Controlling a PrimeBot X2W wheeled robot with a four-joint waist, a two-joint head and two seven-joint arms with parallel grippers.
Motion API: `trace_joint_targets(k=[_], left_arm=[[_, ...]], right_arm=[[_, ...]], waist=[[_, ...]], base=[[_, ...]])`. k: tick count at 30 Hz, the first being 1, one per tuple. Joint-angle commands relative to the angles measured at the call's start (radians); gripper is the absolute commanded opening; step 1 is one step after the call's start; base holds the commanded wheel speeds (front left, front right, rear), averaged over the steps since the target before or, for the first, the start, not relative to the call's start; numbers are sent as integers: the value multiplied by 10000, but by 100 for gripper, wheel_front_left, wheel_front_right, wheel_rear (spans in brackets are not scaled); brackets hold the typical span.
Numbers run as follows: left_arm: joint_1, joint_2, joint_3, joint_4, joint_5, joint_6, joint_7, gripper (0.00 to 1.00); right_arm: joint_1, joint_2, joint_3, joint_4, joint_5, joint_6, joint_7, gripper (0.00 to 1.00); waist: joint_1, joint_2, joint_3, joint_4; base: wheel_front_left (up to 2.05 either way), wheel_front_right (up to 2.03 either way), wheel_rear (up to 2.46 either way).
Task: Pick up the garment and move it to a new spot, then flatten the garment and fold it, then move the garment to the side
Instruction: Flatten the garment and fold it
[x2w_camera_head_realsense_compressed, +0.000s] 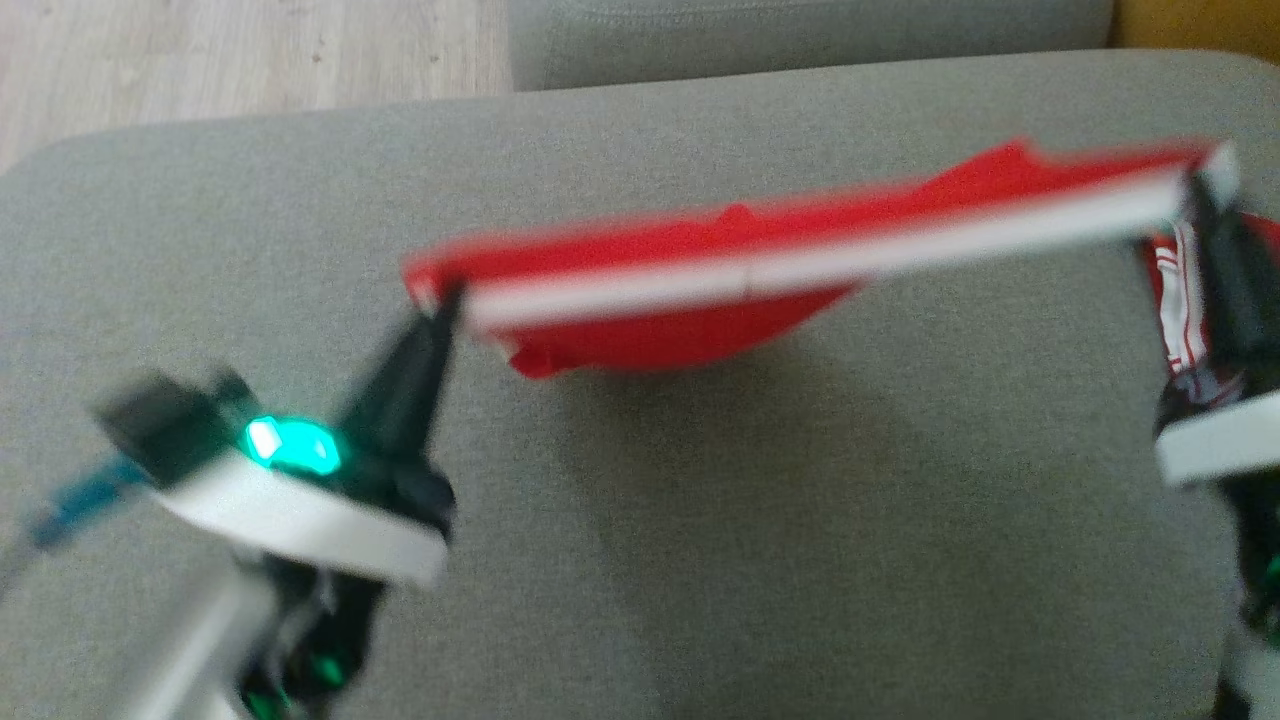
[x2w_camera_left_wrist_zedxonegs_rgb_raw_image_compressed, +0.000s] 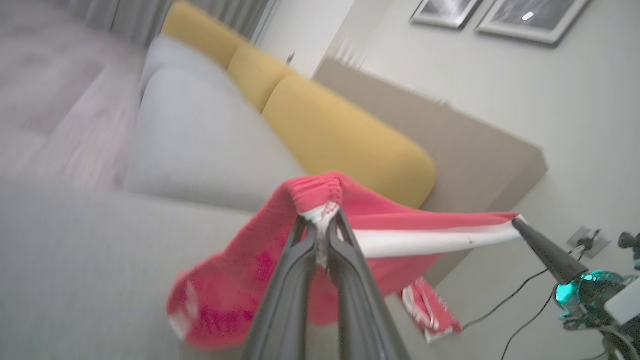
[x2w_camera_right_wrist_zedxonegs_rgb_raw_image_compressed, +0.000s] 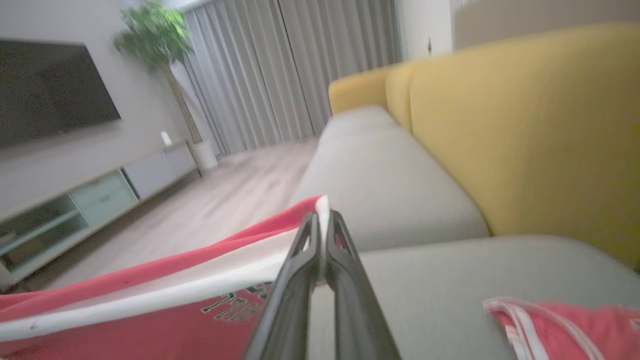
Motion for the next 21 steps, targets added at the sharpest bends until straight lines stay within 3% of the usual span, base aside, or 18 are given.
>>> trace_joint_targets(k=[1, 4, 10, 16, 21], left_arm=[[-1060, 270, 819, -632, -75, 38, 15, 0], [-2439, 328, 1154, -1130, -146, 152, 462, 0], [-4423, 248, 865, -1045, -191, 323, 1644, 0], [-4979, -227, 851, 79, -177, 458, 1464, 0], [-5319, -527, 668, 1707, -379, 476, 1705, 0]], right_arm=[[-955, -110, 57, -619, -45, 65, -314, 0], [-2110, -161, 186, -830, -68, 65, -636, 0], [-3725, -360, 713, -606, 123, 65, -103, 0], [-4489, -427, 758, 329, 87, 65, -70, 0], [-5017, -303, 1170, 1998, 533, 65, 511, 0]], waist=[[-1, 0, -120, -22], [-1, 0, -243, -79], [-1, 0, -205, -214], [-1, 0, 90, -249], [-1, 0, 678, -404]], base=[[0, 0, 0], [0, 0, 0], [0, 0, 0], [0, 0, 0], [0, 0, 0]])
